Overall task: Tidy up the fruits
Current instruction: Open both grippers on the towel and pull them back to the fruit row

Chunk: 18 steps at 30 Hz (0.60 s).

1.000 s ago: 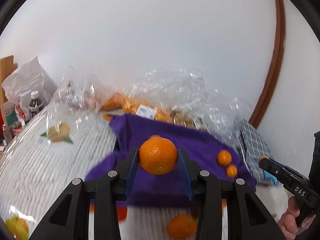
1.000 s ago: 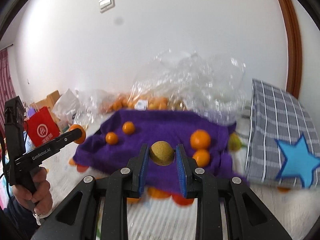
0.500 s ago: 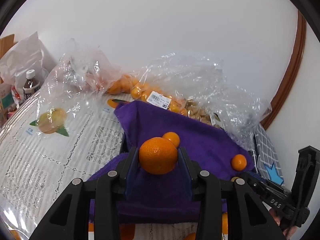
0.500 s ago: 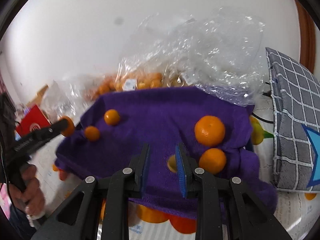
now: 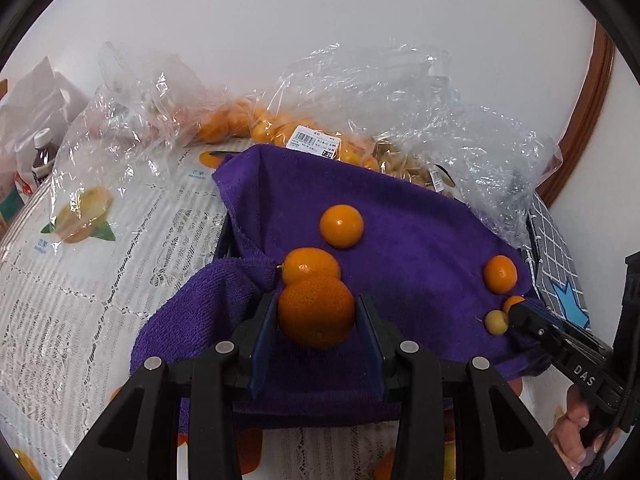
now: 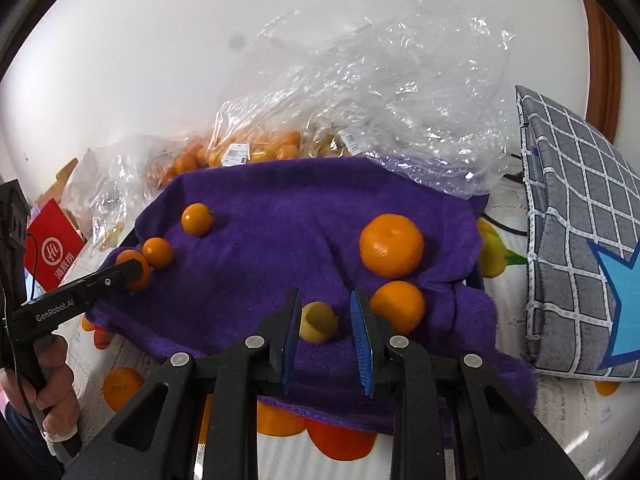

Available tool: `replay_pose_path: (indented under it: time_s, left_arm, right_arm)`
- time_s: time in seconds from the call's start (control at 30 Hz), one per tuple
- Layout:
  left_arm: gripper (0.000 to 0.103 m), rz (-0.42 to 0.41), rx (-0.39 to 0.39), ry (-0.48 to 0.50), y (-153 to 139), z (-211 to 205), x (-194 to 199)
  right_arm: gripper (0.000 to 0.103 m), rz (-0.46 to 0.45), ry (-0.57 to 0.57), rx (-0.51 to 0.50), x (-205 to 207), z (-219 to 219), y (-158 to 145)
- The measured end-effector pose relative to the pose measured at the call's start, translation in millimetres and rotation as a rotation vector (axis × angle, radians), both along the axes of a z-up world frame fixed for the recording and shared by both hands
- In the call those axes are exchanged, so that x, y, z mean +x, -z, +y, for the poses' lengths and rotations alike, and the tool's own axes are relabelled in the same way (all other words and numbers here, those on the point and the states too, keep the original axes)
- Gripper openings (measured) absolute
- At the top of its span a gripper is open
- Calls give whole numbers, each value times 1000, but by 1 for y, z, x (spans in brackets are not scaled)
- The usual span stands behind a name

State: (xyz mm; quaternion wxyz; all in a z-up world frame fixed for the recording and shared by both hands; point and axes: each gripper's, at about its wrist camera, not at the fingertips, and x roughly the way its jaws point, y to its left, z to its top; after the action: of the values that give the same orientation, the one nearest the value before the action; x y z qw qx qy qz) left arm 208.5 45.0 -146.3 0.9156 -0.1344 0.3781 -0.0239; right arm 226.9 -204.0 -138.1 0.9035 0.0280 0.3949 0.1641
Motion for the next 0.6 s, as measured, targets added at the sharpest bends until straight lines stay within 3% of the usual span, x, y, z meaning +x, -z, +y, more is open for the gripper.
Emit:
replay_pose_path:
  time_s: [0.1,0.23,0.3,0.6]
  left_arm:
    - [38,-2,10,-7,1,0,1]
    - [38,-1,16,-12,1,0,4]
    - [38,0,18,-11,1,0,4]
    - [38,25,13,3,1,0,4]
  right_arm:
    - [27,37,-46,5,-1,5,3]
    - [27,38,-35,-66,0,15,8]
    - [23,47,-24,-55,2,13,10]
    - [22,16,17,-38,7,7,9]
